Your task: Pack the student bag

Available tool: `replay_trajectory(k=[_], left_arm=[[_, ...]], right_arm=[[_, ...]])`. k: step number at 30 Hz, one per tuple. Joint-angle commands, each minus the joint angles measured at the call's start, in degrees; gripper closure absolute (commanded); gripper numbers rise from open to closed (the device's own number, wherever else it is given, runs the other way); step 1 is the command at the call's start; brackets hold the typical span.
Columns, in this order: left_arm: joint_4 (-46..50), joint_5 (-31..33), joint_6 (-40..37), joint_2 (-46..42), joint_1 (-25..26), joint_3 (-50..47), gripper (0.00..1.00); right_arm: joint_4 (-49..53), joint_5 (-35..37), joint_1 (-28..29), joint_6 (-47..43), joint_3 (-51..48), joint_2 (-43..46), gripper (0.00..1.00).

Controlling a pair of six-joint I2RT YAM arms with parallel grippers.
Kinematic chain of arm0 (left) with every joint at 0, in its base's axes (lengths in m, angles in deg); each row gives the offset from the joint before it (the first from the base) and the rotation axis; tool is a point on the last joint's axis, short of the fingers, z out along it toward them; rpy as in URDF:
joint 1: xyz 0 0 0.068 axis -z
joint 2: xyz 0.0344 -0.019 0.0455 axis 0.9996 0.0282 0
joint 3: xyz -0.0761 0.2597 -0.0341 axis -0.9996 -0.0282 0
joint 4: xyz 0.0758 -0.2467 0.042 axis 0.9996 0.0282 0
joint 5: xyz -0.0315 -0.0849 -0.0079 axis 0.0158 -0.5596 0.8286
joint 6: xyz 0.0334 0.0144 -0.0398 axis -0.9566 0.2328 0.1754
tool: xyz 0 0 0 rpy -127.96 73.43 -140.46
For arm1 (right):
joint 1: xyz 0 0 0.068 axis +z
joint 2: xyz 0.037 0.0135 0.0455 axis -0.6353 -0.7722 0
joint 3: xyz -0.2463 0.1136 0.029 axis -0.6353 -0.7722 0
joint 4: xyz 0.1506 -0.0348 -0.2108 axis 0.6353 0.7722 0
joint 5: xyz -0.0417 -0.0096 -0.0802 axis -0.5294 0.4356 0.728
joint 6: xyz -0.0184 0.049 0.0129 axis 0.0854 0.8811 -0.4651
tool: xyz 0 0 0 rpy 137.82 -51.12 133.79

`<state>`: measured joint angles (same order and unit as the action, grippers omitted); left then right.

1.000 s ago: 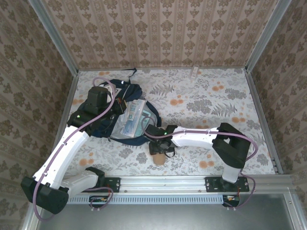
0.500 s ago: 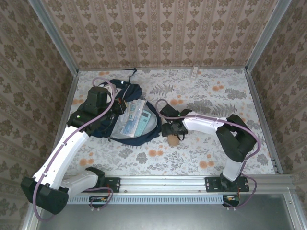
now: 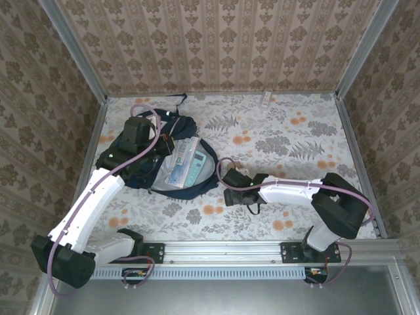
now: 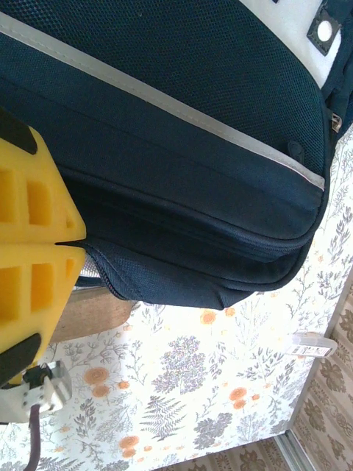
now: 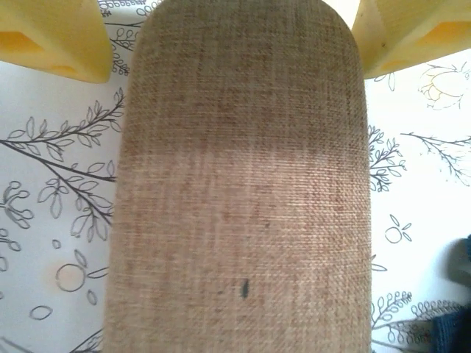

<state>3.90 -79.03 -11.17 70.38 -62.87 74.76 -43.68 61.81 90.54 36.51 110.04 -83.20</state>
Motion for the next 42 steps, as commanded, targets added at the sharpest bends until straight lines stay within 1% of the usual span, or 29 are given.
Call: replay_trajectory(k=[1,6,9,12,14,19,22,25,29,32,38,42], left_arm=[[-3.7,0.3,-1.1,0.5,0.3,2.9,1.00],[-3.3,0.3,-1.3,0.4,0.3,3.4,1.00],[-3.0,0.4,-1.4,0.3,0.3,3.5,1.00],[-2.6,0.6,-1.5,0.2,0.3,3.7,1.00],[-2.5,0.8,-1.6,0.0,0.3,3.7,1.00],[-2.8,0.7,-1.6,0.0,0.2,3.6,1.00],[-3.2,0.6,-1.4,0.2,0.2,3.7,1.00],[-3.5,0.5,-1.2,0.1,0.3,3.7,1.00],[-3.3,0.5,-1.0,-0.1,0.3,3.8,1.00],[-2.7,0.9,-1.1,-0.6,0.3,3.9,1.00],[-1.9,1.3,-1.1,-1.5,0.2,4.1,1.00],[-1.5,1.4,-1.1,-1.6,0.2,4.4,1.00]], right_arm=[[-6.6,6.5,0.3,1.2,-2.7,2.0,0.20],[-11.1,7.8,1.0,-1.1,-3.9,0.0,0.30],[-11.4,9.0,1.7,-2.4,-3.6,-0.9,0.38],[-10.2,11.1,2.5,-3.3,-3.3,0.3,0.49],[-8.6,12.4,2.8,-3.8,-3.4,2.7,0.57],[-4.0,15.2,3.1,-7.0,-2.2,10.3,0.58],[-3.4,13.2,3.1,-11.0,-0.2,13.8,0.59],[-4.3,9.1,3.1,-15.7,2.6,13.7,0.59],[-5.0,1.9,3.1,-20.7,8.0,10.3,0.60],[-6.3,-2.4,3.6,-24.0,11.9,5.3,0.61],[-6.6,-8.6,5.0,-28.5,20.6,-3.9,0.61],[-7.2,-10.7,6.5,-30.5,25.6,-9.5,0.61]])
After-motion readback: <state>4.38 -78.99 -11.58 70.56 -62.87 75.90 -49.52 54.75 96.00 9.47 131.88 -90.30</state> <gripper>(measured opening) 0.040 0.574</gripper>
